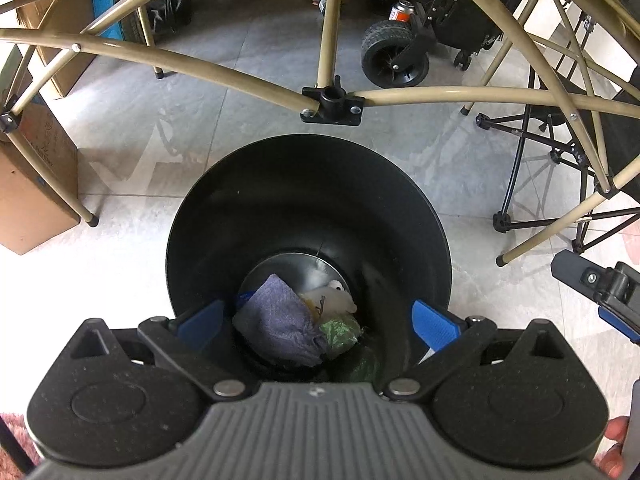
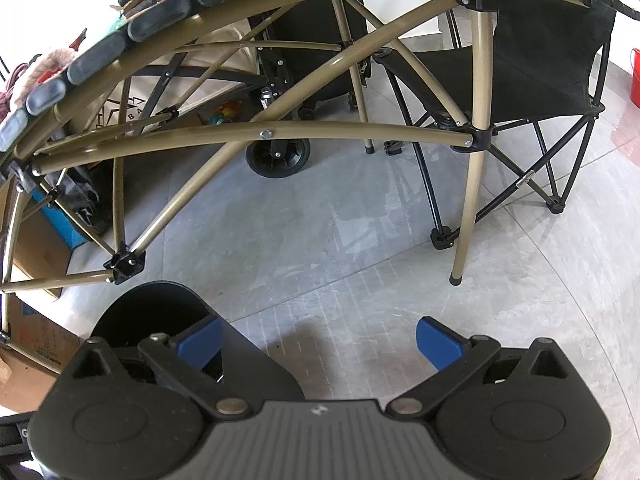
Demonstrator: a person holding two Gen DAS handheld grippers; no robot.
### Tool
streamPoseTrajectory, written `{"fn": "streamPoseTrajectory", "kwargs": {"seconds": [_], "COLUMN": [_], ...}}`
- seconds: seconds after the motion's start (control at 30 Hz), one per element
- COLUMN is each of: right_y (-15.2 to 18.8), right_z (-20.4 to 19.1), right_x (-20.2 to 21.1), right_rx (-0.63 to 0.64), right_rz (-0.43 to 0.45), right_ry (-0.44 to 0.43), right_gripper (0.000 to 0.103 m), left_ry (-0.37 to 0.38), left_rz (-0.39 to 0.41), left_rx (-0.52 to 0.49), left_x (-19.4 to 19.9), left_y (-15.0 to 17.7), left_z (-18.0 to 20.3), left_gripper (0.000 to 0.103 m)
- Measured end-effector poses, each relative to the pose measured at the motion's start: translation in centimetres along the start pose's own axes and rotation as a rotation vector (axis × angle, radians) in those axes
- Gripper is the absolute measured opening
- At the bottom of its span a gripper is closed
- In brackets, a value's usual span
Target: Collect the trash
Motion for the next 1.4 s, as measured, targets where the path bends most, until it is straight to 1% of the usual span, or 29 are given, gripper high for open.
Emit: {"fn": "streamPoseTrajectory", "kwargs": {"seconds": [0.3, 0.47, 0.7, 0.93, 1.0, 1.1, 1.17, 1.4], "right_y": [0.0, -0.2, -0.4, -1.8, -2.4, -3.5, -4.4, -7.7], "right_z": [-0.5, -1.1, -2.1, -3.4, -4.0, -4.9, -5.6, -8.5], "right_x": [0.4, 1.5, 4.9, 10.0, 11.2, 12.7, 13.6, 15.2], "right_rx": [0.012, 0.027, 0.061, 0.108, 0.133, 0.156, 0.163, 0.193], "right_rz": [0.008, 0.036, 0.109, 0.251, 0.289, 0.342, 0.374, 0.469], "right_ry": [-0.008, -0.023, -0.051, -0.117, -0.132, -0.160, -0.186, -0.266], "right_gripper": [0.103, 0.103, 0.103, 0.103, 0.103, 0.103, 0.103, 0.103], "left_ry": [0.012, 0.032, 0.045, 0.066, 0.059, 0.049, 0.045, 0.016], "left_rz": [0.033, 0.069, 0.200, 0.353, 0.398, 0.466, 0.500, 0.588], "left_rx": [-0.015, -0.026, -0.040, -0.040, -0.042, -0.036, -0.014, 0.057], "left_x": [1.0, 2.5, 7.0, 12.7, 14.1, 16.0, 17.1, 19.7], "left_y": [0.1, 0.4, 0.7, 0.1, -0.3, -1.2, -2.1, -5.3], "left_z": [0.0, 0.1, -0.2, -0.9, -1.2, -1.6, -2.1, -4.1], "left_gripper": [0.103, 0.103, 0.103, 0.103, 0.103, 0.103, 0.103, 0.103]}}
Point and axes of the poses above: each gripper's, at about its wrist camera, not at the fingertips, and x roughly against the way its jaws point, z to its right, y to its underside, the point moved 3 cm from there along -x, roughly the way its jaws point, and after that the axes turned 1 degree about -y, right-handed, at the moved point
